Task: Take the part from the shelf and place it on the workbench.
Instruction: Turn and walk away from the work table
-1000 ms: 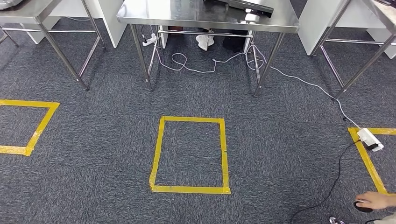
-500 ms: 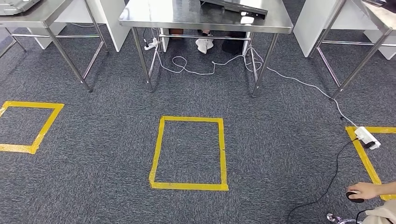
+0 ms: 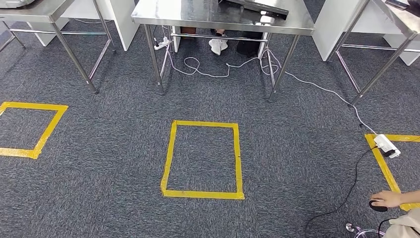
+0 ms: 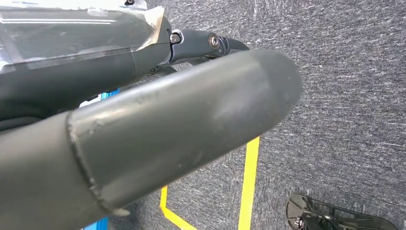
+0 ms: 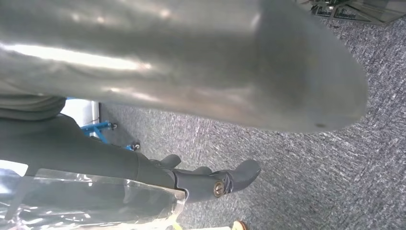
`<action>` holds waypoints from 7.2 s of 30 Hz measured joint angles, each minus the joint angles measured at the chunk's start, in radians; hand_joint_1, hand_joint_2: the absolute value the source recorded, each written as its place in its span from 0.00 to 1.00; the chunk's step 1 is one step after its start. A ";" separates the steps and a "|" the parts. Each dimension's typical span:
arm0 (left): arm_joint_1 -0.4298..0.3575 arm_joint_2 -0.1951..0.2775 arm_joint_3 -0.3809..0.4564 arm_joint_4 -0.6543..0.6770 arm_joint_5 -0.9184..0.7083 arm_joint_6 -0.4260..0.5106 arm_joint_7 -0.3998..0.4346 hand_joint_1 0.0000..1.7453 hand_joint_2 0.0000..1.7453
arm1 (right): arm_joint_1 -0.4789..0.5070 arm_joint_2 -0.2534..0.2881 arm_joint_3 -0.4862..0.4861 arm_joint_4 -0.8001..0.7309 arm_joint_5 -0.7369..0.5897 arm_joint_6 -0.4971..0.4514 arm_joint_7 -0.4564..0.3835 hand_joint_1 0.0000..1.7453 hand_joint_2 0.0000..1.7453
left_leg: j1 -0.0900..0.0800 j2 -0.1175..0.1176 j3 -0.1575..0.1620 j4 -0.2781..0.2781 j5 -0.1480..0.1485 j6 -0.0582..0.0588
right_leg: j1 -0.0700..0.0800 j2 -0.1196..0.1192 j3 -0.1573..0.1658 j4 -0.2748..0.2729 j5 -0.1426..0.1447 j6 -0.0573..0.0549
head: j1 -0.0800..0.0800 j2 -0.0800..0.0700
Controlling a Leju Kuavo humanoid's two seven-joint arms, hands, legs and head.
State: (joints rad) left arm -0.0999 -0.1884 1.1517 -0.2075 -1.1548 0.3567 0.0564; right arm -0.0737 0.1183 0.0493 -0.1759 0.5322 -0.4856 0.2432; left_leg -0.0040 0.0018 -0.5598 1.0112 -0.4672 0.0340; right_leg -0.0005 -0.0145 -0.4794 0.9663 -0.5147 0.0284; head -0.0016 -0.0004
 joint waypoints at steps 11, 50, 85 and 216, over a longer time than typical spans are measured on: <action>0.000 0.000 -0.001 0.000 -0.012 -0.002 0.000 0.00 0.00 | 0.000 0.000 -0.019 0.000 -0.010 0.010 0.002 0.00 0.00 | 0.004 0.000 -0.002 0.000 0.004 0.003 | -0.001 0.000 -0.006 0.001 0.004 0.006 | 0.000 0.000; -0.001 -0.001 -0.003 0.000 -0.018 0.000 0.007 0.00 0.00 | -0.001 0.001 -0.019 0.000 0.031 0.037 0.031 0.00 0.00 | 0.002 0.036 0.001 -0.011 0.005 0.015 | 0.014 -0.089 -0.015 0.030 -0.010 -0.023 | 0.008 0.000; -0.004 -0.006 -0.003 0.000 -0.021 0.000 0.006 0.00 0.00 | 0.005 -0.003 -0.019 0.000 0.043 0.036 0.048 0.00 0.00 | 0.012 -0.029 -0.011 -0.022 0.022 0.023 | -0.006 0.003 -0.117 0.272 -0.134 -0.018 | 0.012 0.000; -0.001 -0.013 -0.003 0.001 -0.019 0.000 0.010 0.00 0.00 | 0.014 -0.003 -0.022 -0.004 0.118 0.036 0.080 0.00 0.00 | 0.008 -0.145 -0.032 0.015 0.009 -0.007 | -0.026 0.068 -0.067 0.068 0.007 -0.002 | 0.000 0.000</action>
State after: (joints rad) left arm -0.1010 -0.2013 1.1490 -0.2064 -1.1742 0.3569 0.0664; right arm -0.0602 0.1151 0.0271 -0.1801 0.6498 -0.4494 0.3237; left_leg 0.0036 -0.1430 -0.5922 1.0260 -0.4586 0.0271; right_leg -0.0262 0.0535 -0.5467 1.0339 -0.5075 0.0259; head -0.0014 -0.0004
